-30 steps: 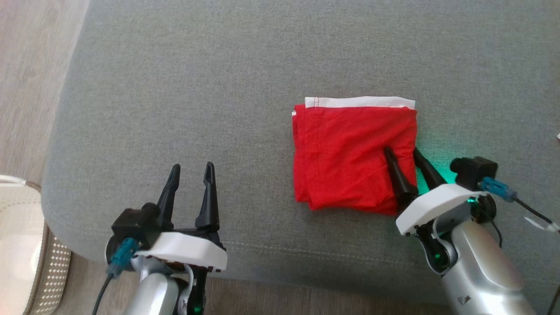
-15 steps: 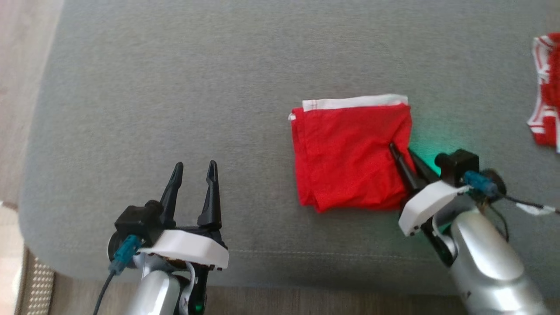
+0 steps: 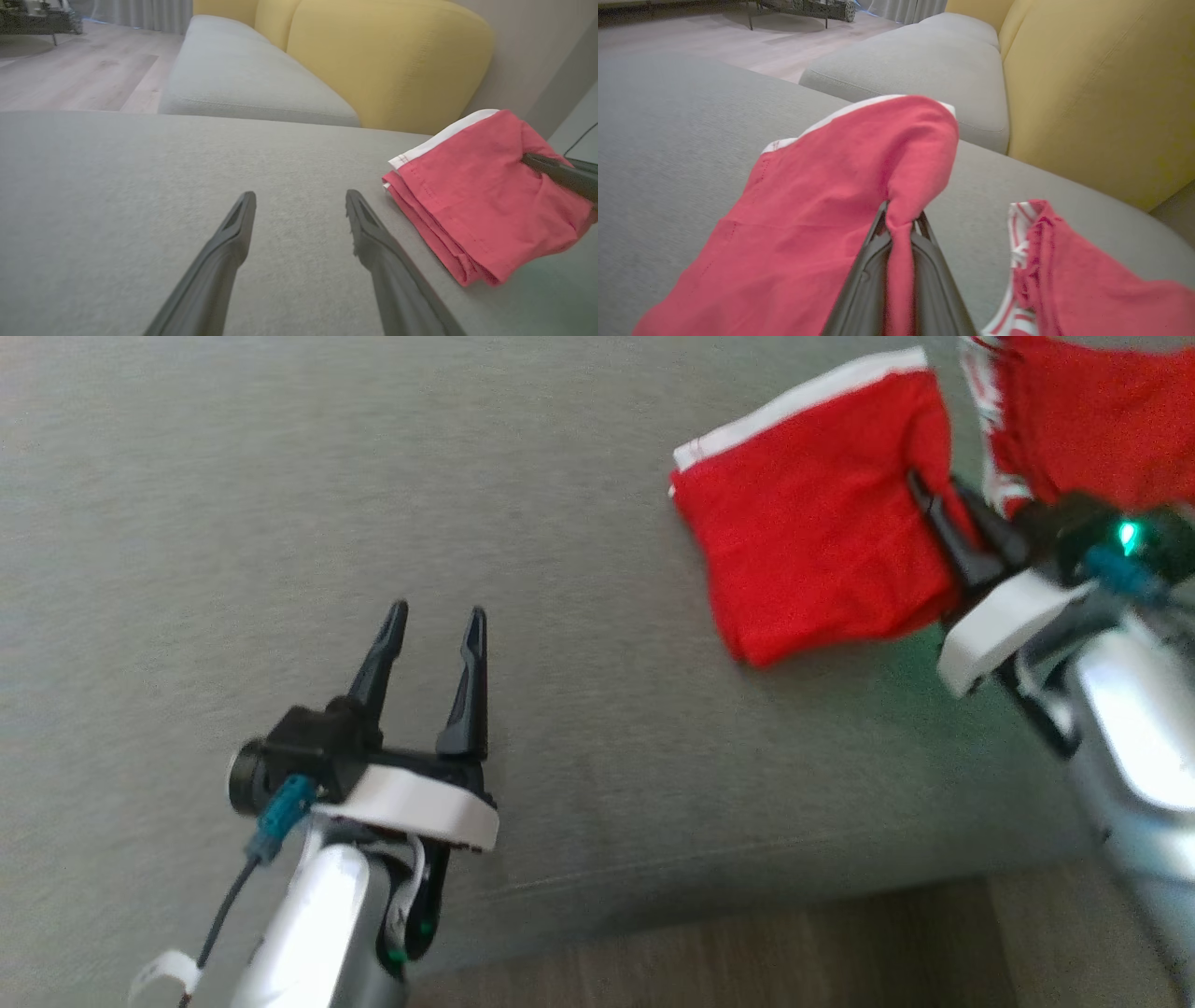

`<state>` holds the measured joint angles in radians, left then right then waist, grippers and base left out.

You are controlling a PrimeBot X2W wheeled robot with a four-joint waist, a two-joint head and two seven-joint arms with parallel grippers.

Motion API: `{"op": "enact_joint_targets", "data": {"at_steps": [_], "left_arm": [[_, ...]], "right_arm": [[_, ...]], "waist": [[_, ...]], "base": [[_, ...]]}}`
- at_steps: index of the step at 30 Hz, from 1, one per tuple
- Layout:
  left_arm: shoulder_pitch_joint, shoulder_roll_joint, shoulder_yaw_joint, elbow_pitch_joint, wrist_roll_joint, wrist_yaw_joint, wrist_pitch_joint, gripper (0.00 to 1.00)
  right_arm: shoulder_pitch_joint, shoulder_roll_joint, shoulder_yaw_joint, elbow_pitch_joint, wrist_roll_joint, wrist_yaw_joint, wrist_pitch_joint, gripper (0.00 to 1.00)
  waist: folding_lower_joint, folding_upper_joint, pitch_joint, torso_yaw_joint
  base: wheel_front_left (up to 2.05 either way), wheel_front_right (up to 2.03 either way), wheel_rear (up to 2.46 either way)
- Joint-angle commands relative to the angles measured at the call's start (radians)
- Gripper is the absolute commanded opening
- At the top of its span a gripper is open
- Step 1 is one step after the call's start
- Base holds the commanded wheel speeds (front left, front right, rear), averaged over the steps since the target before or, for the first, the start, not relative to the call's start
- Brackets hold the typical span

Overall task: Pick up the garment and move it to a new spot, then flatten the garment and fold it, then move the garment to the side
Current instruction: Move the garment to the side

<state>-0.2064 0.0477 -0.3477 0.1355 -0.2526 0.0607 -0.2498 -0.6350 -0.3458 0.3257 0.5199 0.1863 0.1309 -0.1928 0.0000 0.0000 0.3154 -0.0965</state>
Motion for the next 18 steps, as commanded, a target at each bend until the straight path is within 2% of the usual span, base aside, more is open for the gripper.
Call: {"op": "enact_joint_targets", "data": {"at_steps": [1, 9, 18], "left_arm": [[-0.044, 0.003, 0.023, -0.027, 0.015, -0.007, -0.012, 1.0], [-0.113, 0.003, 0.026, -0.015, 0.064, -0.033, -0.012, 1.0], [-0.154, 0.027, 0.044, 0.012, 0.128, -0.066, -0.012, 1.0]], "right_arm": [[-0.047, -0.037, 0.02, -0.033, 0.015, 0.0, 0.001, 0.0], [-0.168, -0.15, 0.031, 0.02, 0.06, 0.0, -0.005, 0.0], [-0.303, -0.202, 0.01, 0.114, 0.113, 0.0, -0.05, 0.0]], "waist": [[0.0, 0.0, 0.054, -0.08], [0.0, 0.0, 0.15, -0.187], [0.0, 0.0, 0.296, -0.261]], "base": [[0.0, 0.0, 0.0], [0.0, 0.0, 0.0], [0.0, 0.0, 0.0]]}}
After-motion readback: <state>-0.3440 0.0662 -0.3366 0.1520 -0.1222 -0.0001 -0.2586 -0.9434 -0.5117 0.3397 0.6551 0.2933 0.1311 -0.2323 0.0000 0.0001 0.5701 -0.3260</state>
